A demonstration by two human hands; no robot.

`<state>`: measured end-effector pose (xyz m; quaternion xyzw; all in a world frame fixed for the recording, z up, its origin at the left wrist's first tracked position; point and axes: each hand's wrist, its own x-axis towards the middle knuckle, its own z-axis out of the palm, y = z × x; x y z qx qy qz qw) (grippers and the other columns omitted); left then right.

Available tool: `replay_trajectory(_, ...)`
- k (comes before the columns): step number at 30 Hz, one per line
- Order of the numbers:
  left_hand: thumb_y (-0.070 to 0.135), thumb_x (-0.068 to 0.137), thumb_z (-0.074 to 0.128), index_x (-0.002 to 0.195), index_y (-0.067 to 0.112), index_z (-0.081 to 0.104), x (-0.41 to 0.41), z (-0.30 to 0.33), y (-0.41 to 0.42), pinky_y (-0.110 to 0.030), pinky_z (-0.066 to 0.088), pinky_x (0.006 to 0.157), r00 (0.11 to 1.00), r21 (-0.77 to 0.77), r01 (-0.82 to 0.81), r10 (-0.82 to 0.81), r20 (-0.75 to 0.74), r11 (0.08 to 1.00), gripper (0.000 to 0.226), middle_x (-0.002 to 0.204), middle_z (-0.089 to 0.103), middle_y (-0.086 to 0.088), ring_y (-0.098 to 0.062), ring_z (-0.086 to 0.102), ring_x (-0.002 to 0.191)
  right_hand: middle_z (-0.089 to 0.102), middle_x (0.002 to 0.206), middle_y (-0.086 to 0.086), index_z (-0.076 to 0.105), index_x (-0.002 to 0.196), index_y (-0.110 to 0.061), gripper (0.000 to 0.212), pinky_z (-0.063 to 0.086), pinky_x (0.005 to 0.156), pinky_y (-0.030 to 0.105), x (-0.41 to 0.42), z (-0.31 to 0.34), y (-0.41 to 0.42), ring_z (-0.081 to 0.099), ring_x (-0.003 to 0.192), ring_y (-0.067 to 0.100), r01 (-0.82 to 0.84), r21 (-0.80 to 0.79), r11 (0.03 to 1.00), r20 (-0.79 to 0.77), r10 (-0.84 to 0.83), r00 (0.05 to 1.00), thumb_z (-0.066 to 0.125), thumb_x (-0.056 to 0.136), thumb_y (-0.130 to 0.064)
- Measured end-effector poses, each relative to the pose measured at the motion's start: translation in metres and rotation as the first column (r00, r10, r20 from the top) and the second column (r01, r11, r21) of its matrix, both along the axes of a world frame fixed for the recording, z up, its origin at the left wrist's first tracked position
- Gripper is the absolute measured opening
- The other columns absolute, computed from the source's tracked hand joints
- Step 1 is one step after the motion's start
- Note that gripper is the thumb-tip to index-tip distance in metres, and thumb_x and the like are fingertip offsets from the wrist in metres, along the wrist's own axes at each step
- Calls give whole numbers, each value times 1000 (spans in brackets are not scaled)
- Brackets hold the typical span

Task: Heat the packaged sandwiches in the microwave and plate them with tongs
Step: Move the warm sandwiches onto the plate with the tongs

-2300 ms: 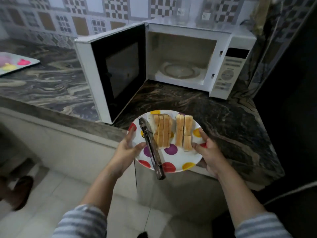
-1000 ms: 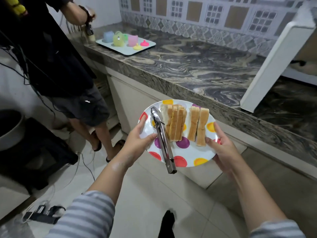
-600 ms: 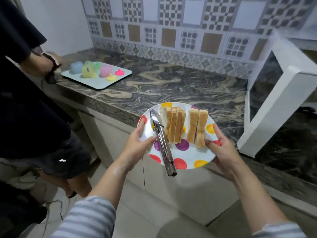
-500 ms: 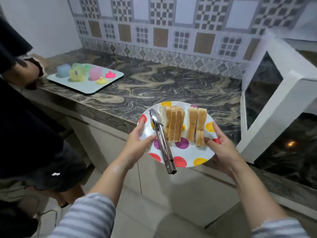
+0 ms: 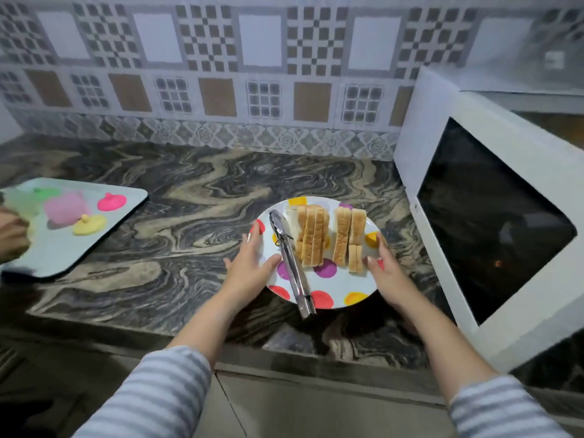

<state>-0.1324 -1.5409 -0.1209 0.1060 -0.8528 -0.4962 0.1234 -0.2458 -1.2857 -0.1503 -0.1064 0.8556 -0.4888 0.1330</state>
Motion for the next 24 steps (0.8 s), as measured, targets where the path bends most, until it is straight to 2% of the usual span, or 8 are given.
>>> replay_trajectory(1, 60, 84, 53, 151, 41, 2, -11, -2, -5, -67, 0, 113, 999, -64, 3, 0, 34, 998, 86, 158, 14, 20, -13, 3, 148, 19, 159, -5, 2, 145, -54, 72, 12, 118, 55, -3, 4, -5, 14, 147, 22, 13, 40, 999, 10, -13, 1000, 33, 81, -66)
replay_trajectory(3, 49, 92, 52, 153, 36, 0, -30, -6, -11, -67, -12, 108, 995, -191, -8, 27, 95, 982, 80, 160, 10, 14, -17, -9, 148, 11, 161, 0, 1, 150, -44, 63, -1, 119, 52, -2, 20, -16, 2, 149, 21, 44, 141, 989, -1, -44, 999, 32, 96, -53)
replay_trajectory(5, 45, 94, 50, 153, 32, 0, -45, -9, -14, -66, -14, 107, 990, -272, -21, 58, 131, 962, 79, 161, 10, 9, -19, -12, 148, 2, 162, 4, -1, 152, -34, 57, -12, 116, 45, -12, 18, -19, -10, 148, 20, 36, 252, 967, -6, -35, 999, 28, 103, -39)
replay_trajectory(8, 49, 94, 48, 154, 30, 0, -63, -14, -17, -65, -16, 107, 980, -355, -8, 78, 185, 935, 79, 161, 11, 5, -19, -12, 148, 2, 162, 5, -3, 152, -33, 56, -18, 113, 44, -29, 17, -21, -13, 147, 16, 23, 368, 930, -19, -17, 1000, 25, 103, -40)
replay_trajectory(12, 56, 96, 36, 154, 28, -1, -80, -22, -19, -62, -13, 110, 961, -518, 25, 123, 250, 855, 74, 162, 6, 3, -18, -12, 148, 5, 161, 4, -5, 152, -34, 57, -19, 113, 46, -48, 13, -23, 0, 148, 14, 22, 481, 877, -45, 0, 999, 23, 103, -43)
replay_trajectory(15, 60, 95, 25, 153, 29, -4, -85, -29, -18, -58, -9, 115, 943, -634, 44, 177, 281, 772, 72, 162, -4, -4, -17, -14, 148, 10, 161, -1, -4, 153, -30, 57, -17, 113, 48, -56, 10, -25, -10, 147, 9, 17, 589, 808, -99, 51, 994, 21, 103, -41)
replay_trajectory(17, 60, 95, 23, 153, 29, -2, -86, -31, -17, -55, -7, 116, 938, -659, 45, 195, 285, 751, 70, 161, -7, -6, -17, -13, 148, 5, 162, -4, -2, 153, -28, 56, -15, 114, 49, -59, 8, -26, -16, 146, 7, 24, 633, 773, -112, 61, 992, 20, 103, -40)
replay_trajectory(24, 58, 95, 25, 153, 31, 2, -86, -33, -16, -52, -7, 118, 933, -675, 16, 232, 276, 738, 68, 162, -6, -3, -15, -9, 148, -14, 161, -2, 13, 153, -27, 52, -13, 115, 51, -59, 4, -30, -18, 146, 11, 46, 697, 716, -151, 84, 985, 18, 103, -41)
